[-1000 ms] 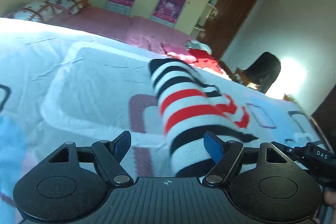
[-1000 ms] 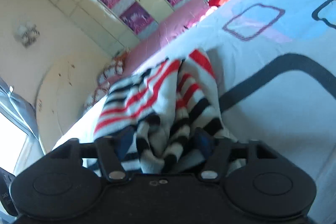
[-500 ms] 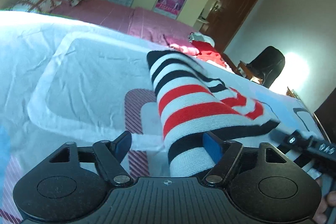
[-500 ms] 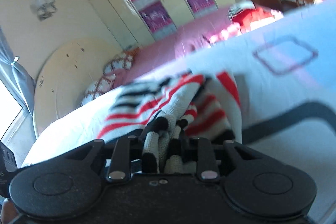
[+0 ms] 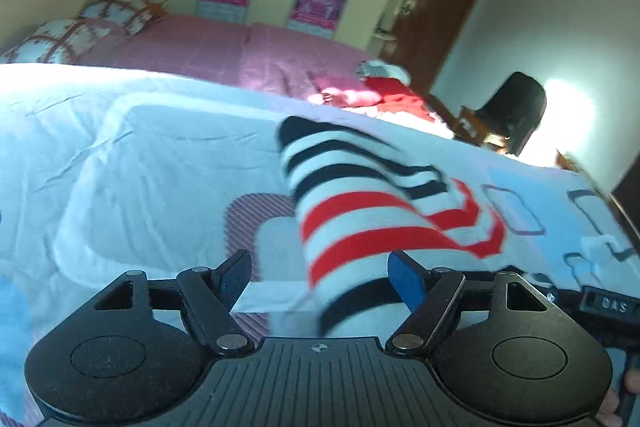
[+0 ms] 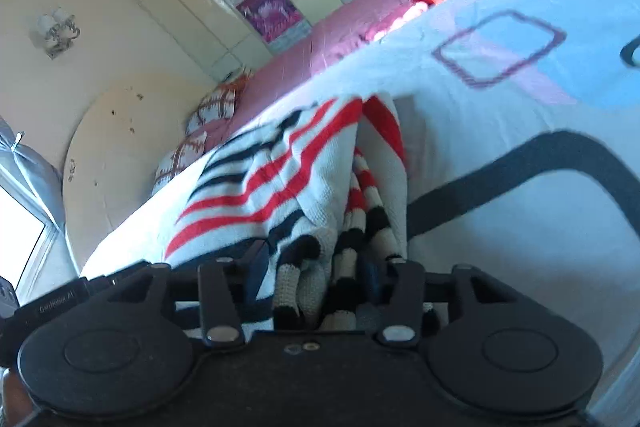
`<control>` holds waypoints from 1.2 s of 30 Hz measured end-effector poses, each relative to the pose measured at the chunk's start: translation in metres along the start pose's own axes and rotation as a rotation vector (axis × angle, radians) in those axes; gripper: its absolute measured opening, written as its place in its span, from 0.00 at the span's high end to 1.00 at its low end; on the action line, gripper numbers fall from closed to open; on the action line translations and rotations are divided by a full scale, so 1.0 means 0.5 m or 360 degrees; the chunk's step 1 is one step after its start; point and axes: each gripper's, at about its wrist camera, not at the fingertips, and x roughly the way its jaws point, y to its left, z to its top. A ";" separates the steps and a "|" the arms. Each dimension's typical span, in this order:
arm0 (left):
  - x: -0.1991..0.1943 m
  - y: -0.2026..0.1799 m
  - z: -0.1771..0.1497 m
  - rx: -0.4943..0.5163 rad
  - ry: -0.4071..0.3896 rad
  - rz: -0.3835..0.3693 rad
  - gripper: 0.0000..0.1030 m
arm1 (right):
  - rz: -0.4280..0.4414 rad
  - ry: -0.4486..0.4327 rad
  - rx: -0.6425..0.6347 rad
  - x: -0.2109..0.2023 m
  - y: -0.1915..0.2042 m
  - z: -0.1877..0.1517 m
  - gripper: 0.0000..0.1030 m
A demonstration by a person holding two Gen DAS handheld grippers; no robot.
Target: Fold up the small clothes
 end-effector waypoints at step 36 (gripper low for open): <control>0.049 -0.026 -0.032 -0.0013 0.0084 -0.0050 0.16 | -0.0138 -0.0082 -0.0240 -0.027 -0.008 -0.007 0.79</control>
